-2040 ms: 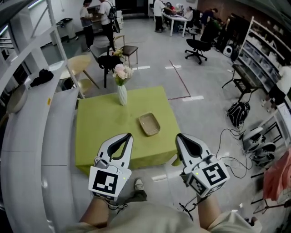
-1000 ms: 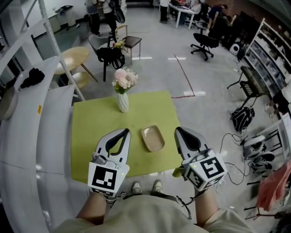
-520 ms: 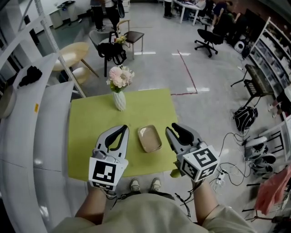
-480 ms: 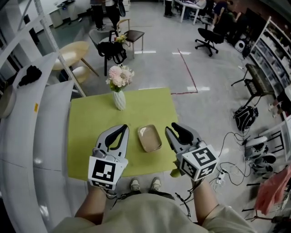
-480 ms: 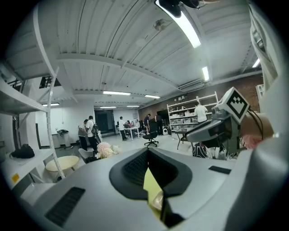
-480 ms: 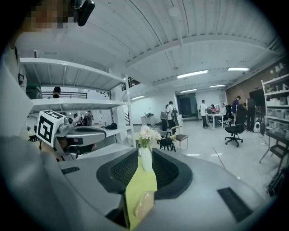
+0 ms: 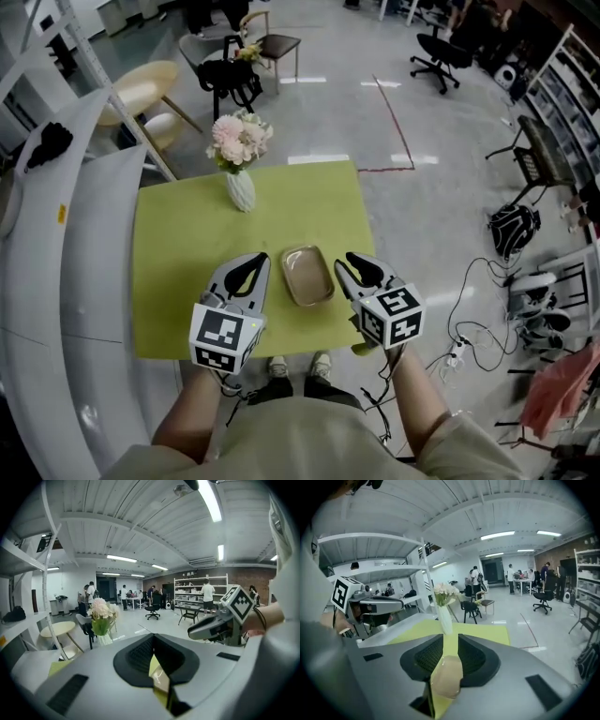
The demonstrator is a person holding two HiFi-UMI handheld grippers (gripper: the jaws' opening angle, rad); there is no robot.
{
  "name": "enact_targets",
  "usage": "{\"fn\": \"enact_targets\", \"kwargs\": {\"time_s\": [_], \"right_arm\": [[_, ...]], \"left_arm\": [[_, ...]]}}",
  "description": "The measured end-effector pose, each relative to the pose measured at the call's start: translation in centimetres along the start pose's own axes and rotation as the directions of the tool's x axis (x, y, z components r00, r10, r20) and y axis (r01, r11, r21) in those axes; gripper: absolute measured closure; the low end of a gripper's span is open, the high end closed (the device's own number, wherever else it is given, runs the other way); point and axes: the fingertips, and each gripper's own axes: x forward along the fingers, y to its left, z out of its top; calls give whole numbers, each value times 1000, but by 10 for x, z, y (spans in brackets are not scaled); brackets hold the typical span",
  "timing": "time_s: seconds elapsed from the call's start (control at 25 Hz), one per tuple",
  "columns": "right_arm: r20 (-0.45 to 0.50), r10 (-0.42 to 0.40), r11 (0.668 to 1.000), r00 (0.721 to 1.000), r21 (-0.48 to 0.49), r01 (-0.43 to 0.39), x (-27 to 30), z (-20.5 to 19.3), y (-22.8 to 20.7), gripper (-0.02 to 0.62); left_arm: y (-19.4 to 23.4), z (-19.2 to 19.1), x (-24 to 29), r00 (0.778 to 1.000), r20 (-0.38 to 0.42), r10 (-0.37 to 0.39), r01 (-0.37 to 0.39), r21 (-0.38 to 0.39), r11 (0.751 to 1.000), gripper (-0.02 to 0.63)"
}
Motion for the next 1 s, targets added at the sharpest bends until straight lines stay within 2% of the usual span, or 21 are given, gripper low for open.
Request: {"fn": "enact_targets", "kwargs": {"time_s": [0.2, 0.36, 0.56, 0.76, 1.0], "right_arm": [[-105, 8, 997, 994, 71, -1, 33, -55, -20, 503], [-193, 33, 991, 981, 133, -7, 52, -100, -27, 505], [-275, 34, 987, 961, 161, 11, 69, -144, -34, 506], [-298, 23, 980, 954, 195, 38, 86, -170, -47, 514], [-310, 28, 974, 950, 222, 44, 92, -181, -47, 537]], "left_arm": [[1, -42, 26, 997, -75, -26, 23, -49, 999, 600], [6, -75, 42, 992, -124, -30, 14, -127, 992, 600], [2, -112, 55, 978, -198, -60, 32, -138, 990, 600], [0, -144, 57, 965, -250, -78, 35, -170, 985, 600], [-1, -161, 48, 956, -283, -79, 26, -187, 982, 600]]}}
